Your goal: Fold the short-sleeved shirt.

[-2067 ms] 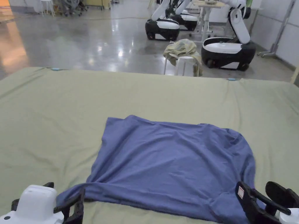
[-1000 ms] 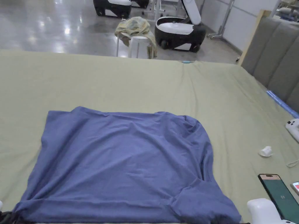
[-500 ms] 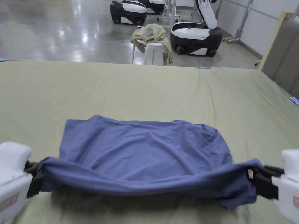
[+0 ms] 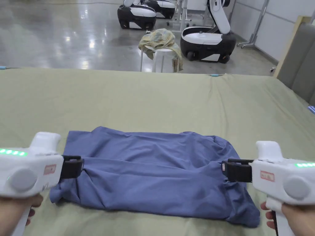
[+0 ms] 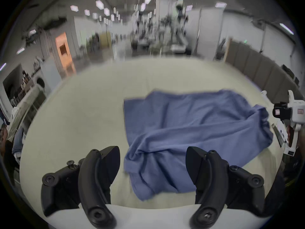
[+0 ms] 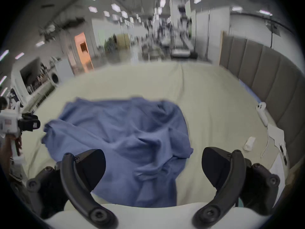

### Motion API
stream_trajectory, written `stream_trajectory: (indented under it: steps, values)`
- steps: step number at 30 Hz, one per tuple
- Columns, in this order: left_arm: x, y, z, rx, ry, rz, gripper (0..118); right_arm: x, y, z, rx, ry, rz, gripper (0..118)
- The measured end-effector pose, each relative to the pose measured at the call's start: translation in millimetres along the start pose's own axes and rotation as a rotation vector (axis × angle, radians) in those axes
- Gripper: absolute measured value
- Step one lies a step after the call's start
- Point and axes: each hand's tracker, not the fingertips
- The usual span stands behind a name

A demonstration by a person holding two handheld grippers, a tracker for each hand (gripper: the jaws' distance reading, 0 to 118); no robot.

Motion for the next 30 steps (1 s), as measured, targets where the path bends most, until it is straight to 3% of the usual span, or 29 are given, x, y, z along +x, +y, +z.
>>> stream_trajectory:
  steps: [3, 6, 8, 9, 10, 11, 12, 13, 15, 17, 19, 20, 21, 28, 29, 30]
  values:
    - [34.0, -47.4, 57.1, 0.19, 0.071, 0.016, 82, -30.5, -32.0, 59.7, 0.16, 0.055, -0.033, 117]
    - [53.2, -92.3, 76.5, 0.282, 0.118, 0.074, 82, -65.8, -71.7, 92.6, 0.306, -0.026, 0.04, 116]
    - [67.0, -110.8, 80.5, 0.277, 0.142, 0.056, 77, -80.0, -89.8, 104.8, 0.341, -0.041, 0.043, 107]
    - [69.8, -117.1, 82.9, 0.254, 0.153, 0.042, 52, -84.8, -97.1, 110.1, 0.337, -0.029, 0.03, 84]
    - [71.7, -122.6, 84.8, 0.231, 0.147, 0.033, 18, -87.4, -103.5, 110.4, 0.349, 0.001, 0.006, 52]
    - [73.5, -123.9, 83.4, 0.217, 0.162, 0.022, 8, -89.8, -106.7, 110.5, 0.344, 0.004, 0.0, 23]
    - [72.9, -125.8, 83.7, 0.205, 0.207, 0.0, 8, -95.3, -110.4, 109.7, 0.337, -0.015, 0.011, 12]
    - [68.3, -125.5, 83.7, 0.175, 0.13, 0.003, 8, -97.1, -112.8, 109.0, 0.327, -0.031, 0.03, 12]
    - [58.3, -120.8, 80.3, 0.131, 0.148, 0.012, 8, -96.1, -114.4, 108.5, 0.286, 0.01, 0.011, 12]
    - [42.0, -110.0, 67.6, 0.003, 0.075, 0.017, 10, -97.0, -117.8, 110.2, 0.287, 0.007, 0.007, 12]
    - [29.9, -102.8, 49.0, -0.048, 0.124, -0.029, 56, -93.9, -118.3, 107.9, 0.268, 0.006, 0.011, 12]
    - [24.9, -98.3, 38.5, -0.054, 0.155, -0.072, 74, -92.6, -119.6, 106.6, 0.261, 0.009, 0.008, 12]
    - [19.2, -93.4, 24.7, -0.056, 0.191, -0.1, 77, -91.5, -120.4, 104.7, 0.251, 0.01, 0.009, 12]
    - [-11.3, -64.6, -57.0, -0.212, 0.185, -0.11, 76, -63.0, -116.9, 87.7, 0.098, -0.081, 0.0, 13]
    - [-12.9, -62.7, -63.5, -0.239, 0.173, -0.101, 73, -56.1, -114.1, 83.1, 0.063, -0.102, -0.001, 13]
    - [-14.0, -60.5, -66.3, -0.258, 0.157, -0.093, 54, -47.5, -109.7, 78.4, 0.03, -0.141, 0.002, 13]
